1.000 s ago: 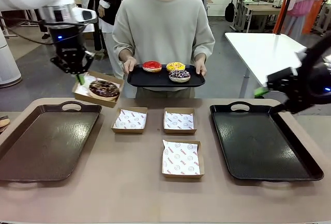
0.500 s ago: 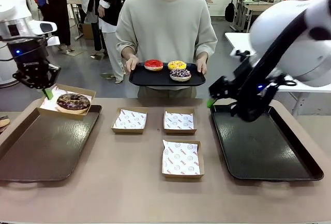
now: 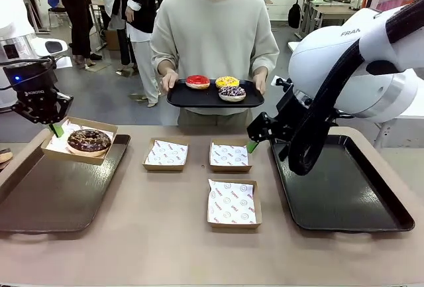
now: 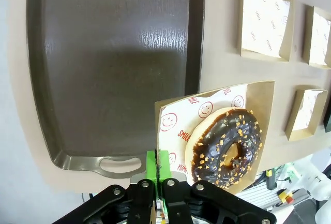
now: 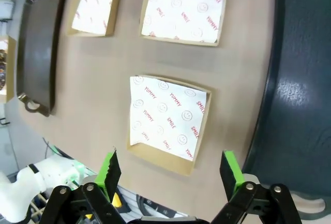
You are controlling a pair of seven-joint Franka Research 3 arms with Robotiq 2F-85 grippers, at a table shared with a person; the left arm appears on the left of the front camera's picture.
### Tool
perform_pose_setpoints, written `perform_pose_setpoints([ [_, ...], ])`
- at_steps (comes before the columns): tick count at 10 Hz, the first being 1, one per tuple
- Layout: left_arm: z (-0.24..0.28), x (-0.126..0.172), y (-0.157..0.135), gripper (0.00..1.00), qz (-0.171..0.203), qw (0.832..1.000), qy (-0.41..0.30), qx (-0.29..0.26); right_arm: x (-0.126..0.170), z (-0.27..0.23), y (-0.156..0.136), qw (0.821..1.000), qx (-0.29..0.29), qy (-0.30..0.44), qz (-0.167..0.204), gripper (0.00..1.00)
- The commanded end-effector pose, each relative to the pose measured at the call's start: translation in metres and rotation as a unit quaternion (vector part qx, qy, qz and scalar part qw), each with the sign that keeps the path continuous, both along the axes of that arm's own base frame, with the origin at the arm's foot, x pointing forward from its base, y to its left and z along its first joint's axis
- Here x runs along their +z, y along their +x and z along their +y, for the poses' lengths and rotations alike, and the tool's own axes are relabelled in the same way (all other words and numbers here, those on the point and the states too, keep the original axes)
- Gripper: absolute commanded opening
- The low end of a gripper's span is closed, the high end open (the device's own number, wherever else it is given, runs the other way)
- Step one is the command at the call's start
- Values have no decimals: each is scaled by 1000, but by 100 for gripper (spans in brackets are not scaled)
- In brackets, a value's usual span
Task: Individually package the donuts and arrange them on the tray.
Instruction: Place the picked Paper togo box on the Handle tray while simultaneously picking up another Paper togo box from the table with the other hand.
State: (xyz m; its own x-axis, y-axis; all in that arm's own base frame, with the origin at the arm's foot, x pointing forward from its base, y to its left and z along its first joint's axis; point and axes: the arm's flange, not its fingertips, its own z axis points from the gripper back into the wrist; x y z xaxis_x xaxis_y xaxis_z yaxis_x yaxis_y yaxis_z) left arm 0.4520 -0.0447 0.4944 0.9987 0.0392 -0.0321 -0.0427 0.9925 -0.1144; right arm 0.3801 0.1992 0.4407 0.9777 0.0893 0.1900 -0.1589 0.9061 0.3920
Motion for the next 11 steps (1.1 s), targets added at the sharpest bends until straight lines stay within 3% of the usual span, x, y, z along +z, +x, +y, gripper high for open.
perform_pose_setpoints([
  [1, 2, 4, 0, 1, 2, 1000, 0, 1, -2, 0, 1, 1000, -2, -9, -3, 100],
  [6, 0, 0, 0, 1, 0, 1000, 0, 0, 0, -2, 1, 1000, 1, -3, -1, 100],
  [8, 3, -15, -13, 1, -4, 999, 42, -23, -17, 34, -12, 994, 22, -109, -2, 100],
  [11, 27, -35, -52, 1, -17, 998, 65, -15, -53, 77, -20, 981, 12, -193, 36, 100],
])
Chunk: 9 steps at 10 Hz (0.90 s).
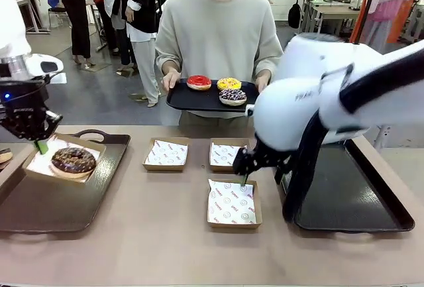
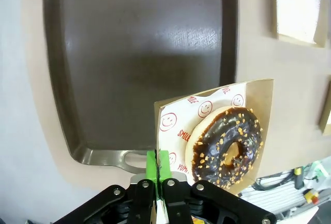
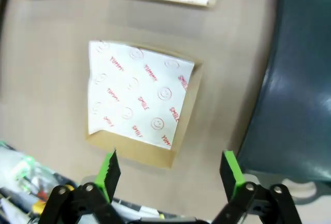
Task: Individually package the donuts and arrange them on the tray.
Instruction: Place the picked Paper togo box on the Handle tray while simultaneously picking up another Paper togo box from the table with the other hand.
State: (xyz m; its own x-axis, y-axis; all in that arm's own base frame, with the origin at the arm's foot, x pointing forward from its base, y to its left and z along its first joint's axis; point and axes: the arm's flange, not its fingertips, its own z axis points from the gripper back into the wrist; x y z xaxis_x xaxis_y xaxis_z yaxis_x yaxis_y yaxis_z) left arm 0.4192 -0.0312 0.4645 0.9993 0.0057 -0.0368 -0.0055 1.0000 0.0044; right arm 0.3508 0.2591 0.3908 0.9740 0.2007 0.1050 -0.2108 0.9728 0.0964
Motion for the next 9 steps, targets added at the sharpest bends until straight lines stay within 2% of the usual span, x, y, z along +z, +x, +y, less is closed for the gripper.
perform_pose_setpoints([
  [1, 21, -10, -25, 1, -25, 1000, -2, 5, -12, 26, 5, 998, -36, -44, 17, 100],
  [3, 28, -21, -33, 1, -31, 999, -21, 8, -30, 29, -1, 993, -94, -67, 8, 100],
  [5, 33, -25, -35, 1, -32, 998, -47, -2, -45, 18, 5, 990, -129, -51, 22, 100],
  [6, 26, -21, -32, 1, -18, 1000, -13, 16, -47, 16, 8, 989, -145, -30, 12, 100],
  [7, 26, -21, -32, 1, -18, 1000, -13, 16, -39, 16, -3, 993, -104, -53, 24, 100],
  [9, 26, -21, -32, 1, -18, 1000, -13, 16, -39, 16, -3, 993, -104, -53, 24, 100],
])
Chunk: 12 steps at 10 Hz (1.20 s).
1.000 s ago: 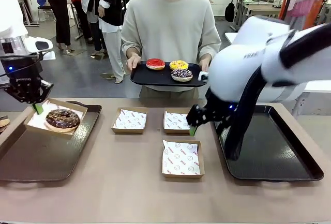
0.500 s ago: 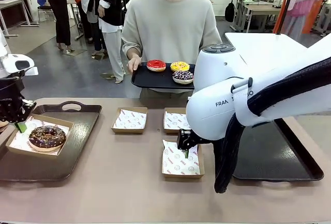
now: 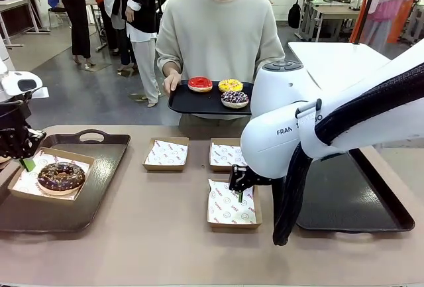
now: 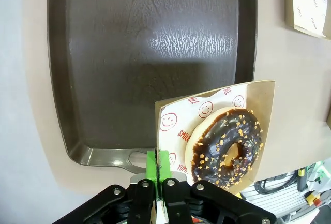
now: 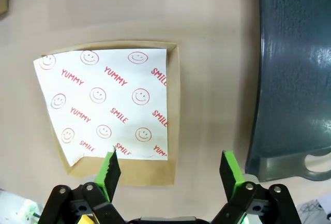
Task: Individually package the donuts and arrange them on the tray.
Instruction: Place the picked Paper togo box on the Handle tray while simultaneously picking up another Paper togo box from the table with the other hand.
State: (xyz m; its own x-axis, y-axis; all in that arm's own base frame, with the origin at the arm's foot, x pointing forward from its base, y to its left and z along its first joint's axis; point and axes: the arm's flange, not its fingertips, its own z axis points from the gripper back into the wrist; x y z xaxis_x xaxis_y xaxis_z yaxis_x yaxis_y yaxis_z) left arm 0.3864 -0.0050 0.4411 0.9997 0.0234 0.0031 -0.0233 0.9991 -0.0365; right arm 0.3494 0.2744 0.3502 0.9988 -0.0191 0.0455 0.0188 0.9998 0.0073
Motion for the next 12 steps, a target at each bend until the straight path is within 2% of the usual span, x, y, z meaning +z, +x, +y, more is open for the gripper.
perform_pose_setpoints([
  [1, 0, 2, 1, 1, 2, 1000, 7, 6, 2, 0, -2, 1000, 10, -5, 0, 100],
  [2, 0, 0, 0, 1, 0, 1000, 0, 0, 0, 0, 0, 1000, 0, 0, 0, 100],
  [3, -6, -6, 8, 1, -6, 1000, 1, 28, -5, -2, 0, 1000, -16, -3, -2, 100],
  [5, -14, -13, 21, 1, 1, 999, -10, 43, -14, -9, 1, 999, -36, -5, 0, 100],
  [7, -18, -17, 27, 1, 3, 999, -8, 48, -23, -12, 5, 999, -38, -3, 11, 100],
  [12, -15, -29, 33, 1, 10, 999, -5, 53, -35, -5, 12, 999, -30, 19, 11, 100],
])
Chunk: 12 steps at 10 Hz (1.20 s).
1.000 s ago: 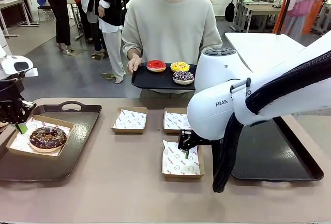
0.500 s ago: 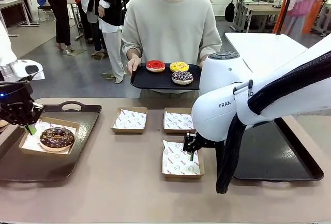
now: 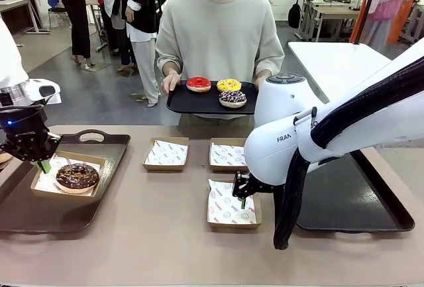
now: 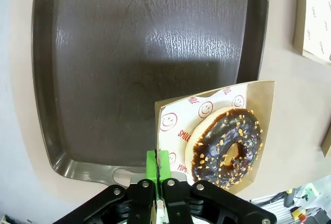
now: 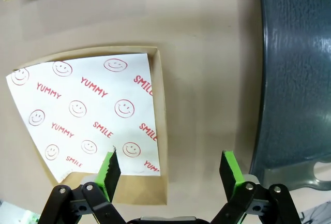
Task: Individually package the donuts and arrange them on the tray.
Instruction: Place the picked Paper togo box on the Handle tray while simultaneously picking up another Paper togo box from the table with the other hand.
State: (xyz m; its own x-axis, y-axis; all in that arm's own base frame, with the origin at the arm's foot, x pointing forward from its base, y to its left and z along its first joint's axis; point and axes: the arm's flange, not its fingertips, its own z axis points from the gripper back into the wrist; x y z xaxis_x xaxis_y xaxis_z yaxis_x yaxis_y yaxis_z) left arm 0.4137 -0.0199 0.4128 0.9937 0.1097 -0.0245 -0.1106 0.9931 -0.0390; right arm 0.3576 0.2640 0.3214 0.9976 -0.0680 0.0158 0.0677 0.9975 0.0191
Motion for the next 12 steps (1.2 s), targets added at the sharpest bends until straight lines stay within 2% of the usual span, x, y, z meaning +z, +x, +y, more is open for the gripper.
perform_pose_setpoints([
  [1, 0, -3, 7, 1, 0, 1000, -1, 7, -7, 5, 7, 1000, -9, 17, -5, 100],
  [6, 12, -31, 17, 1, 26, 999, -11, -14, -9, 6, 11, 1000, -6, 25, 3, 100],
  [12, 12, -46, 16, 1, 34, 998, 0, -49, -9, 5, 13, 1000, -4, 30, 6, 100],
])
